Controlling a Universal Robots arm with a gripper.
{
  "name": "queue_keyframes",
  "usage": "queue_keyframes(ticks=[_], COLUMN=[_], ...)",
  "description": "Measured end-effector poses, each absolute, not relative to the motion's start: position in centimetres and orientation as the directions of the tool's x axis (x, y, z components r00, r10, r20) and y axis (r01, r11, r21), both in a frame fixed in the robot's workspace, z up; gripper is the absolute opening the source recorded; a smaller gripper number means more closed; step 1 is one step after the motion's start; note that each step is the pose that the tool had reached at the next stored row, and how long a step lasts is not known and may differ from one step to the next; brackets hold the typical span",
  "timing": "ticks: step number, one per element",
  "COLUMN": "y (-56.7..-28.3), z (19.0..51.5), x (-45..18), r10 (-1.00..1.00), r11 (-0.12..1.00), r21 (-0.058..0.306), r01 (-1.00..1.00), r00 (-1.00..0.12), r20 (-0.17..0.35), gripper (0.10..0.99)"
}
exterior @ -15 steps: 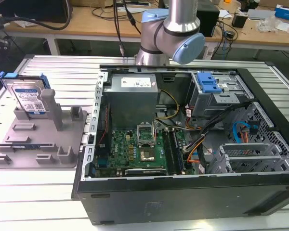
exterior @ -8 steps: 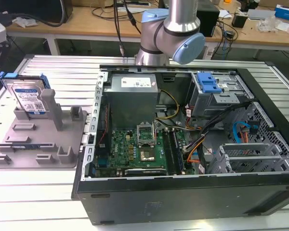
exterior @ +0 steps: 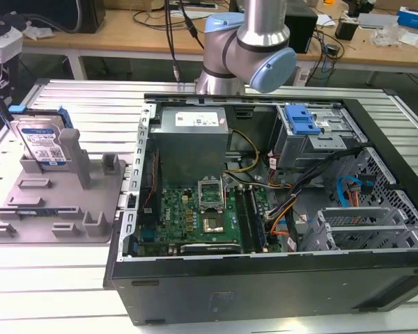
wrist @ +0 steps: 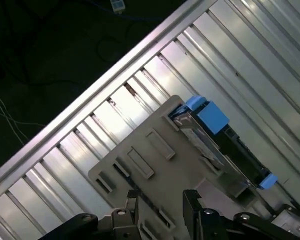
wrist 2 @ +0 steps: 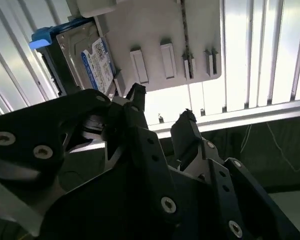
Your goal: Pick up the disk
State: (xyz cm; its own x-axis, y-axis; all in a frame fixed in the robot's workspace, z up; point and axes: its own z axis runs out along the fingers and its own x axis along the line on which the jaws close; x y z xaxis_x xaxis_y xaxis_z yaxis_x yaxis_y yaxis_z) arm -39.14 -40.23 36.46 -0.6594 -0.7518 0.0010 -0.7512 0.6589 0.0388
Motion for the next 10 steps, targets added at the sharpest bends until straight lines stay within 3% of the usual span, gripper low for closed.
queue_keyframes(ticks=[1, 10], y=[-40.23, -40.23], z=[36.46, 36.41], x=[-39.12, -38.82], r10=[-0.763, -0.87], r11=[0.646, 0.493], r21=[0.039, 0.039], r01=[-0.762, -0.869], r00=[-0.646, -0.493], r20=[0.001, 0.001], gripper=[0.482, 0.482])
